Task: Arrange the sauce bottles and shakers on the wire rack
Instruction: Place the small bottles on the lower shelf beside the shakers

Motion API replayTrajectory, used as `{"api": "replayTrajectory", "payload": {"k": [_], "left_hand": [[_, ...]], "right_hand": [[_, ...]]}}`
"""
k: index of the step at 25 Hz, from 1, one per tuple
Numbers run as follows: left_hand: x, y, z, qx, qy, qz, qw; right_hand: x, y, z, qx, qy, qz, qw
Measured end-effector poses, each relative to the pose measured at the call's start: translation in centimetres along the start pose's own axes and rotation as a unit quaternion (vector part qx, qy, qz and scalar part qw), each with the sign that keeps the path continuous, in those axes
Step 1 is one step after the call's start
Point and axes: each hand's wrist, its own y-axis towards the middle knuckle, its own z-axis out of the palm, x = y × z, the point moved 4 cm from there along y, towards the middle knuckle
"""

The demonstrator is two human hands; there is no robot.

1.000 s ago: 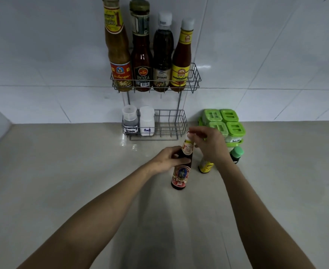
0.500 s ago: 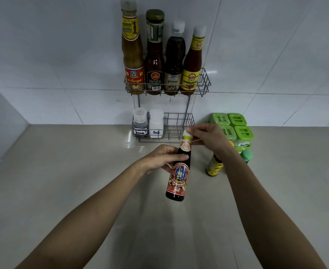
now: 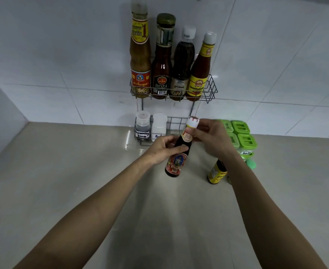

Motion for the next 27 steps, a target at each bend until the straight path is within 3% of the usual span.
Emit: {"api": "replayTrajectory", "payload": {"k": [4, 6, 9, 11, 14, 23, 27], "left_hand": [[2.7, -0.2, -1.5, -0.075, 0.026, 0.022, 0.997], [5.4, -0.7, -2.9, -0.131, 0.152, 0.006, 0.980], [9.4, -1.3, -3.8, -0.105, 0.444, 0.012, 0.890], [12.2, -1.9, -3.6, -0.068, 0.527, 0.005, 0.847], [15.6, -3.3, -3.3, -0.082, 0.583, -0.006, 0.808], [16.0, -3.5, -3.3, -0.109, 0.586, -0.009, 0.803], [16.1, -3.5, -3.3, -0.113, 0.582, 0.000, 0.805]], "right_hand": [[2.6, -0.3, -1.1, -0.096, -0.075, -0.119, 0.985], [3.2, 0.0, -1.2, -0.122, -0.091, -0.168, 0.974], [1.9, 1.3, -0.4, -0.134, -0.143, -0.207, 0.959], [0.4, 2.4, 0.2, -0.138, -0.197, -0.222, 0.945], [-1.3, 4.1, 1.2, -0.127, -0.269, -0.236, 0.925], [-4.0, 9.1, 3.7, -0.101, -0.219, -0.124, 0.963], [-3.8, 10.9, 4.0, -0.099, -0.239, -0.101, 0.961]]}}
